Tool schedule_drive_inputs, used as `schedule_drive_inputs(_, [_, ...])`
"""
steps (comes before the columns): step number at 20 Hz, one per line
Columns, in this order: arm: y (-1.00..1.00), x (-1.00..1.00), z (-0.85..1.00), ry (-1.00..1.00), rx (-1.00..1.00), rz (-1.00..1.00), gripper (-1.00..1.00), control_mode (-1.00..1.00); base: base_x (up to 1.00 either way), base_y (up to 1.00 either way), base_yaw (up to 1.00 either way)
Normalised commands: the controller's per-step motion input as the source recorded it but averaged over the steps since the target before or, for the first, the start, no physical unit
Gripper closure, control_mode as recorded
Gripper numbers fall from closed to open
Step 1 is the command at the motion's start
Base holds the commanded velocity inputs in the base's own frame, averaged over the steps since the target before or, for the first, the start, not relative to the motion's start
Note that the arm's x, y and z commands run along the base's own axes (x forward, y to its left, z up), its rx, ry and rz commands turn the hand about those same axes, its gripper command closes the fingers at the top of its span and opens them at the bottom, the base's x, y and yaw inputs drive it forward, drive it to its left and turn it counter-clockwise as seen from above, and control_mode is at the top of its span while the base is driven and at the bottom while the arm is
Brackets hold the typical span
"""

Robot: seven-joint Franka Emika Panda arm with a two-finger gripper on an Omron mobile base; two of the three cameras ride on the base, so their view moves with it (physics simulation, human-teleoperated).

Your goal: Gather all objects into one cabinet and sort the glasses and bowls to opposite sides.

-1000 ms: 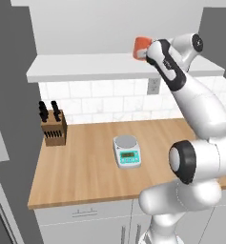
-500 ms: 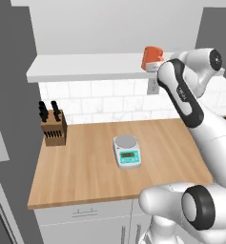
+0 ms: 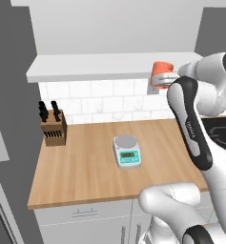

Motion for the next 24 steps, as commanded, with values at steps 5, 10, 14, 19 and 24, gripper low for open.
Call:
schedule_drive_inputs(5, [0.00, -1.00, -0.25, 0.11, 0.00, -0.04, 1.00, -1.00, 0.00, 0.00, 0.00])
schedule_drive_inputs(10, [0.00, -1.00, -0.38, 0.07, 0.00, -0.03, 1.00, -1.00, 0.00, 0.00, 0.00])
schedule_drive_inputs(14, [0.00, -0.80, -0.34, 0.02, 0.01, -0.01, 1.00, -1.00, 0.00, 0.00, 0.00])
schedule_drive_inputs(19, [0.00, -0.12, -0.03, 0.01, 0.00, 0.00, 1.00, 1.00, -0.20, 0.00, 0.00])
schedule_drive_inputs(24, [0.00, 0.00, 0.00, 0.00, 0.00, 0.00, 1.00, 1.00, -0.91, 0.00, -0.08])
